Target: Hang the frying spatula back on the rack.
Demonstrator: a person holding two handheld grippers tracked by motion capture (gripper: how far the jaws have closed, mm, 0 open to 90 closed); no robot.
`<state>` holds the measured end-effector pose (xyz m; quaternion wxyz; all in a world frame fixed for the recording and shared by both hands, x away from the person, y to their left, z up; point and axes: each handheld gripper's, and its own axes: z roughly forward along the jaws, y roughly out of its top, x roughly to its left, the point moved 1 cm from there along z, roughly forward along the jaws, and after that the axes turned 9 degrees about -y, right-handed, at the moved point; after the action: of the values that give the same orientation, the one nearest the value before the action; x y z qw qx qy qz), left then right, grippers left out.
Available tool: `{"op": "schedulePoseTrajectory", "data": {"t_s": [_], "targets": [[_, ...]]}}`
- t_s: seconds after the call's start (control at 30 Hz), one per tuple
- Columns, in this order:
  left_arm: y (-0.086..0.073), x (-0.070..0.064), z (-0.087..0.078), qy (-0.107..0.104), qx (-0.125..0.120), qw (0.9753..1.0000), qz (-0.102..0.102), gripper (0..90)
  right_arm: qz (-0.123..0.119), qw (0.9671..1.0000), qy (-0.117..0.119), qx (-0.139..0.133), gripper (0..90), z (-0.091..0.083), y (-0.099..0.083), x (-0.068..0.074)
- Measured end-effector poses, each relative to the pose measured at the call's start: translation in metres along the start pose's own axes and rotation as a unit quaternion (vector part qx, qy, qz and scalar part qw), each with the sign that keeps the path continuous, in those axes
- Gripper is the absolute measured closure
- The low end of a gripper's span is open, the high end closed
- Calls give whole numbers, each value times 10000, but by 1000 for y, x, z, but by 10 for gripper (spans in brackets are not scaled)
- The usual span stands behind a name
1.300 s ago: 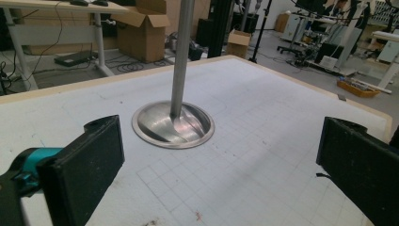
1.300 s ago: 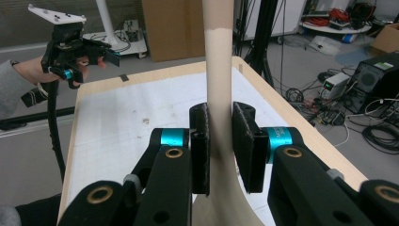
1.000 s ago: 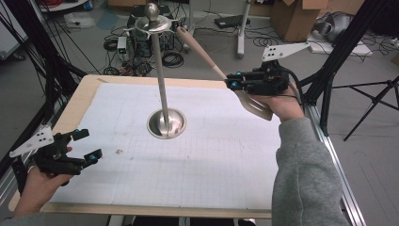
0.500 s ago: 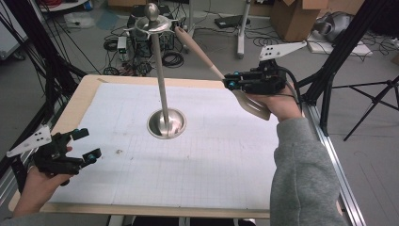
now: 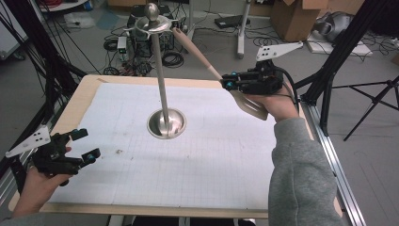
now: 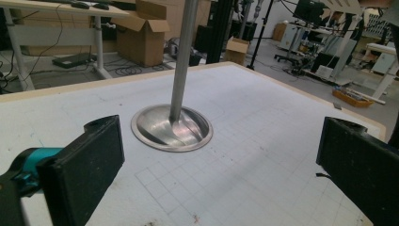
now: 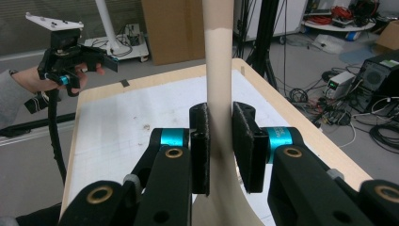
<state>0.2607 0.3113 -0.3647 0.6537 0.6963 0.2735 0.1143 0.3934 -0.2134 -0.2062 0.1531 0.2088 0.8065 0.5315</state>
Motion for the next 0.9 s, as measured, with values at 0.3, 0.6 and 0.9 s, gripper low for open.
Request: {"op": "schedulePoseTrajectory", "data": {"t_s": [0.3,0.6,0.9], "targets": [[0,0,0,16,19,10000,7,18,77,10000,4,3,776,5,-2,0],[-1,1,-1,26,17,10000,-11,18,76,10000,-12,21,775,12,-4,0],[-1,0,-1,34,28,10000,2,18,58,9999,-28,115,775,21,-6,2]]}}
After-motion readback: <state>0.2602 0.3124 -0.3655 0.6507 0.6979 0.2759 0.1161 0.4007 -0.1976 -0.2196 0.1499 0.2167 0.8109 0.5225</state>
